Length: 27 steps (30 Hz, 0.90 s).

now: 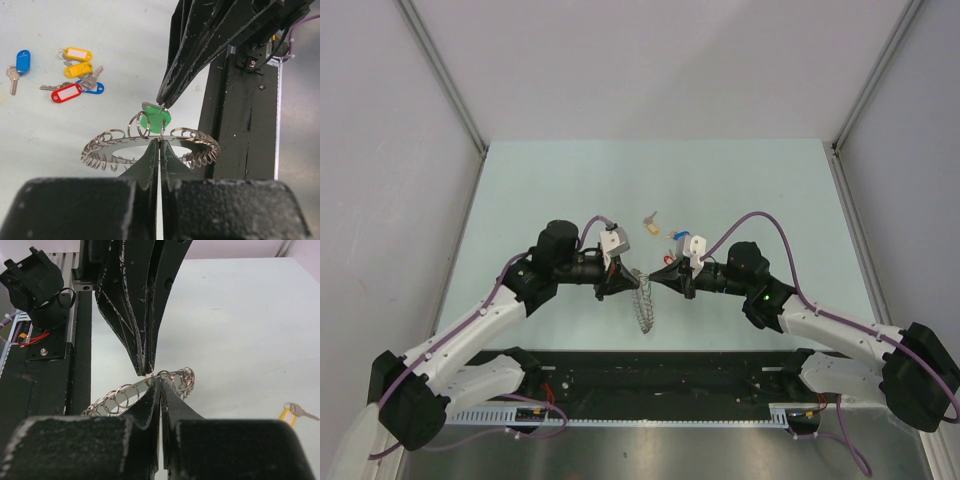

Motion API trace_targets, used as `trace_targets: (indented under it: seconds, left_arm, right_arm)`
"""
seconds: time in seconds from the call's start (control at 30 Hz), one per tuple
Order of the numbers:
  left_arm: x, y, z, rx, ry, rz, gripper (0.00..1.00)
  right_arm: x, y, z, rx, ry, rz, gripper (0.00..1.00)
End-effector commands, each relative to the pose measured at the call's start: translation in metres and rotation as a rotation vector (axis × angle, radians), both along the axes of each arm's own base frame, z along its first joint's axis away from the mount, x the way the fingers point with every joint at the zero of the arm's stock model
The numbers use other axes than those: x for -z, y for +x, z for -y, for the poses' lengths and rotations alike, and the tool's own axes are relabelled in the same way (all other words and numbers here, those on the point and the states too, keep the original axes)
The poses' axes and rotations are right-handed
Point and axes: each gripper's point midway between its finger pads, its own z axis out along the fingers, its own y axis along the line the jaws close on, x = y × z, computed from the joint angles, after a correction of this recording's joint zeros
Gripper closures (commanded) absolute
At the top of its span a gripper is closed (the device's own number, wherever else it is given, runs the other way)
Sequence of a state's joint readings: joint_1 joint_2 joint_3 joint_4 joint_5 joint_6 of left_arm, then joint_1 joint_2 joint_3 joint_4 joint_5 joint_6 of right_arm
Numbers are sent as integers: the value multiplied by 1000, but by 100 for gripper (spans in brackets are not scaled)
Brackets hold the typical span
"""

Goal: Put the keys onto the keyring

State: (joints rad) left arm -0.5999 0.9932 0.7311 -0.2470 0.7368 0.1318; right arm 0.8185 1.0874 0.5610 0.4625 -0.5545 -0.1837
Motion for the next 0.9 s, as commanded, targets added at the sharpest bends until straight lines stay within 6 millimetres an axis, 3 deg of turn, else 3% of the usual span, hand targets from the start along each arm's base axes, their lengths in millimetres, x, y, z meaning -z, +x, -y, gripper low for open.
trace_targets:
  seconds: [0.0, 0.87]
  left_arm:
    - [-13, 3, 4, 25, -41, 58, 100]
    - [-12, 1, 5, 39, -44, 46, 100]
  right_arm:
    - [-23, -3, -1, -12, 59, 50, 100]
    - [-20, -7, -3, -38, 51, 52, 100]
